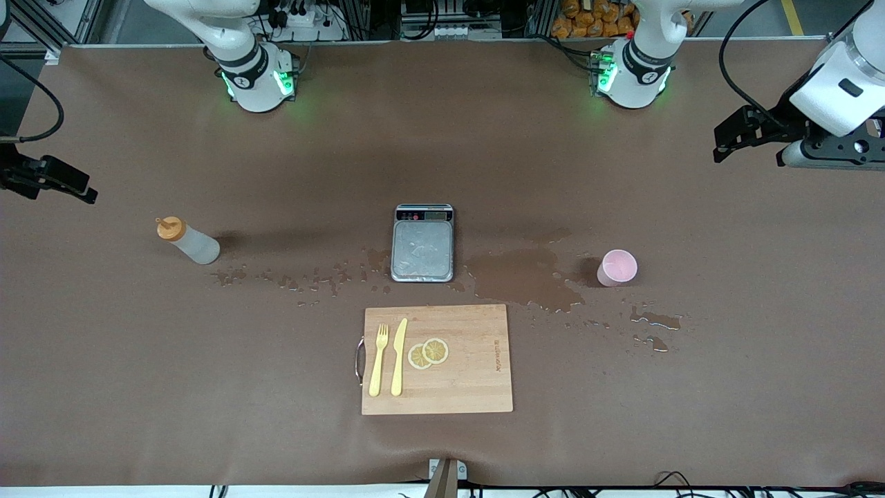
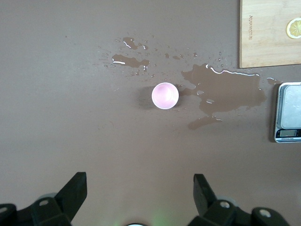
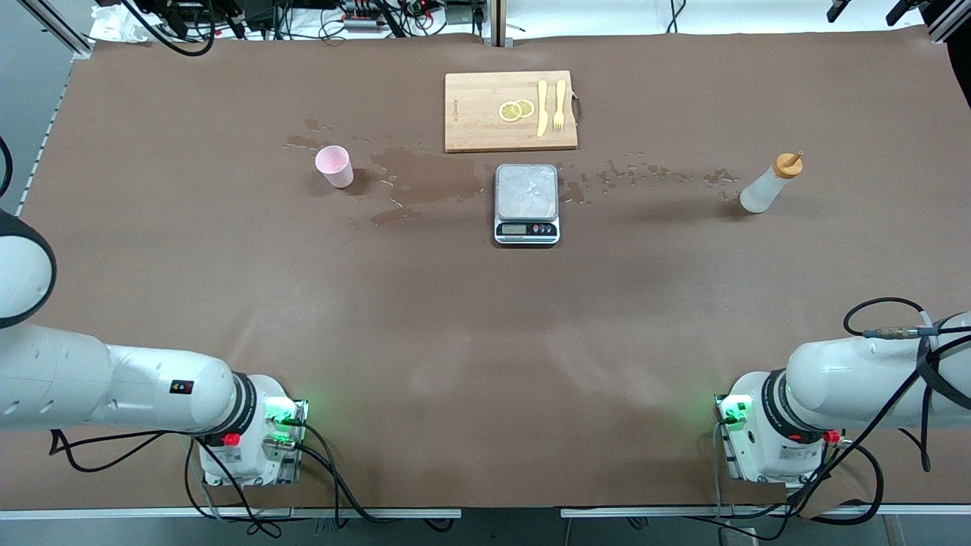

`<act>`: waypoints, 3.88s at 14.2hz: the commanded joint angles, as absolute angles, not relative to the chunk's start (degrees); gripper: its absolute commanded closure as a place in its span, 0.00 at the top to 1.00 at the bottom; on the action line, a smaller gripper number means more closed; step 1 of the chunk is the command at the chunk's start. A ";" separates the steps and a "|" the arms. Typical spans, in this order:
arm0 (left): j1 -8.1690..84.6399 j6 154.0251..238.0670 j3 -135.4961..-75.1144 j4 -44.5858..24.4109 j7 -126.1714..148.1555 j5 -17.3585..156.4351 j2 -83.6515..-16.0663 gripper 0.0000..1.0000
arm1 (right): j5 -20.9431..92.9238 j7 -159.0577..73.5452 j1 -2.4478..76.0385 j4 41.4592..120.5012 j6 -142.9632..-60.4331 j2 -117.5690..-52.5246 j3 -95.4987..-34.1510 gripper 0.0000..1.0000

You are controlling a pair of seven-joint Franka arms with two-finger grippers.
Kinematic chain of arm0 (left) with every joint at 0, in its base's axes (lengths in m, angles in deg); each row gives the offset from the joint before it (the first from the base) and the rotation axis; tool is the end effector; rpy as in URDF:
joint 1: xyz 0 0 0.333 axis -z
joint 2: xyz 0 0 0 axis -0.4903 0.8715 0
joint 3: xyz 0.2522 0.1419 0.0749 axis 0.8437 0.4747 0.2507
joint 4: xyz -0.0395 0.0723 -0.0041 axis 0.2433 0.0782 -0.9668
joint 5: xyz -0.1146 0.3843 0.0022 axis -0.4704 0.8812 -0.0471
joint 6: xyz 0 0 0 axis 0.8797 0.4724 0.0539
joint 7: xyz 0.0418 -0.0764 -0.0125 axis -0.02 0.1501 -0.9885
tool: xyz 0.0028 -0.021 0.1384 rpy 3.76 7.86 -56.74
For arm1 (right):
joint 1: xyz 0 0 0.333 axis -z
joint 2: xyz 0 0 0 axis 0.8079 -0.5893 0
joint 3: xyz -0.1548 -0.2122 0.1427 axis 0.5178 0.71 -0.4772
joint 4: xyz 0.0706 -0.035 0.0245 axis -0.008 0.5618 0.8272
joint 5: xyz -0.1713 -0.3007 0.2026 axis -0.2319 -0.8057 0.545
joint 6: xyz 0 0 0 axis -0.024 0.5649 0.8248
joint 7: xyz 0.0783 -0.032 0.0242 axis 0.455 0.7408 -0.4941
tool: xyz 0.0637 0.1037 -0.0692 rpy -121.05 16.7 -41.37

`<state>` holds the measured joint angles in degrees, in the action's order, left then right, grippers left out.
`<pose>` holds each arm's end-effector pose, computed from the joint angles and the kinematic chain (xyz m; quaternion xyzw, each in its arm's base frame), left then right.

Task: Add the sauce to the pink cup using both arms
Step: 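Reach the left gripper to the pink cup while the right gripper reaches the bottle, then grasp the pink cup with the left gripper while the right gripper grasps the bottle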

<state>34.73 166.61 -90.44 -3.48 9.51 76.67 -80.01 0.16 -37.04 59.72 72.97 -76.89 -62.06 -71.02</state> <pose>0.5273 -0.0869 0.5895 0.9993 -0.0334 -0.0099 0.0128 0.5639 -0.0474 0.5635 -0.9987 0.0504 0.0063 0.0100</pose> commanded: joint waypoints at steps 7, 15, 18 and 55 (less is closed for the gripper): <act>35.52 165.46 -90.05 -1.43 9.46 77.13 -78.65 1.00 | -0.68 -36.76 60.31 73.36 -76.69 -62.46 -70.98 1.00; 35.34 165.46 -89.88 -3.45 10.25 77.39 -72.32 1.00 | 1.07 -34.14 67.59 73.45 -76.08 -66.06 -70.80 1.00; 34.81 165.98 -89.79 -4.15 10.25 77.56 -67.94 1.00 | 3.53 -28.50 70.58 73.19 -73.62 -68.95 -70.80 1.00; 34.72 213.70 -91.20 -27.45 12.45 74.32 -51.49 1.00 | 37.64 -12.41 89.23 69.58 -67.73 -109.74 -71.06 1.00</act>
<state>34.44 211.42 -90.59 -27.37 11.45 76.01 -52.57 36.50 -13.84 88.65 71.06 -69.04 -108.30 -70.11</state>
